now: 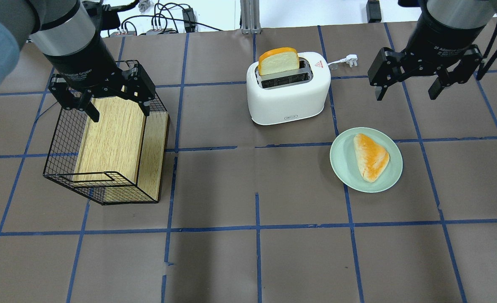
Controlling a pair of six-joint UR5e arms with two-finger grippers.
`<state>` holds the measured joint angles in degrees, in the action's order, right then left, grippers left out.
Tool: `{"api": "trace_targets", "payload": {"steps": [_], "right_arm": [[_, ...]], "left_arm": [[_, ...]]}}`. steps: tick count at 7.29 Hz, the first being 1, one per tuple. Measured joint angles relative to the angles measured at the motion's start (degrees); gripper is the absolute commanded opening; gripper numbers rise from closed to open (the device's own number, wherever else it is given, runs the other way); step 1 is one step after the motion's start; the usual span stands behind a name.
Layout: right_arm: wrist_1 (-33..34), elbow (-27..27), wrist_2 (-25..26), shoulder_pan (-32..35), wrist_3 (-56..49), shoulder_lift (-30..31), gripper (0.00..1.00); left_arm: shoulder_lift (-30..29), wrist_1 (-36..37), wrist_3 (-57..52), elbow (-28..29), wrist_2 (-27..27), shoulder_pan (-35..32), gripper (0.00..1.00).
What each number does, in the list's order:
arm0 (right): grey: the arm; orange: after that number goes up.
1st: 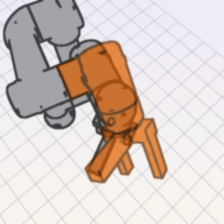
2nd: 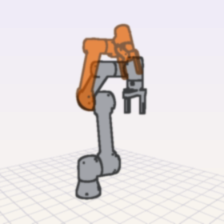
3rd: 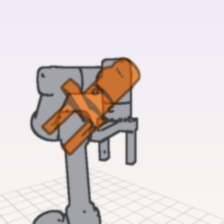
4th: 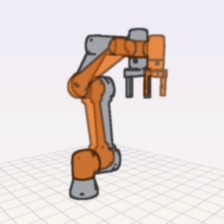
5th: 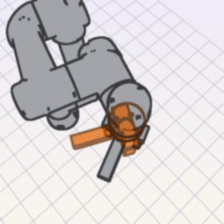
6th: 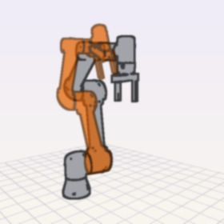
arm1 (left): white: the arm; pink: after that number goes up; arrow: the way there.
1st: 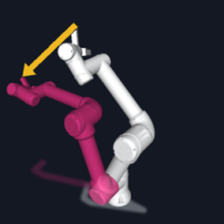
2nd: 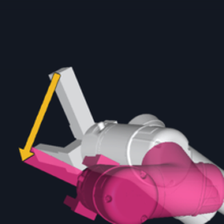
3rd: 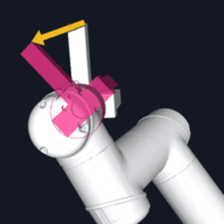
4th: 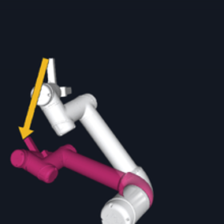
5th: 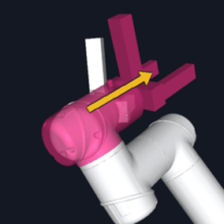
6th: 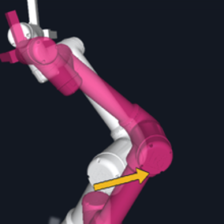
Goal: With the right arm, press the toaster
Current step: 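Move the right gripper toward the toaster's side lever while the left holds still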
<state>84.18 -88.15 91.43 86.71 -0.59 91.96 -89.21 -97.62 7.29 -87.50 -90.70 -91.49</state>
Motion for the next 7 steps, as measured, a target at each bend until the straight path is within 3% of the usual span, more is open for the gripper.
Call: {"api": "trace_targets", "payload": {"steps": [4, 5, 6, 7], "right_arm": [[1.3, 0.4, -1.3, 0.0, -0.7, -1.3, 0.99], [3.6, 1.3, -3.9, -0.2, -2.6, -3.3, 0.85], [6.5, 2.7, -6.1, -0.5, -5.4, -6.3, 0.42], [8.3, 4.8, -7.1, -0.8, -8.7, -10.0, 0.08]], "left_arm": [[0.0, 0.0, 0.0, 0.0, 0.0, 0.0, 1.00], [0.0, 0.0, 0.0, 0.0, 0.0, 0.0, 1.00], [0.0, 0.0, 0.0, 0.0, 0.0, 0.0, 1.00], [0.0, 0.0, 0.0, 0.0, 0.0, 0.0, 1.00]]}}
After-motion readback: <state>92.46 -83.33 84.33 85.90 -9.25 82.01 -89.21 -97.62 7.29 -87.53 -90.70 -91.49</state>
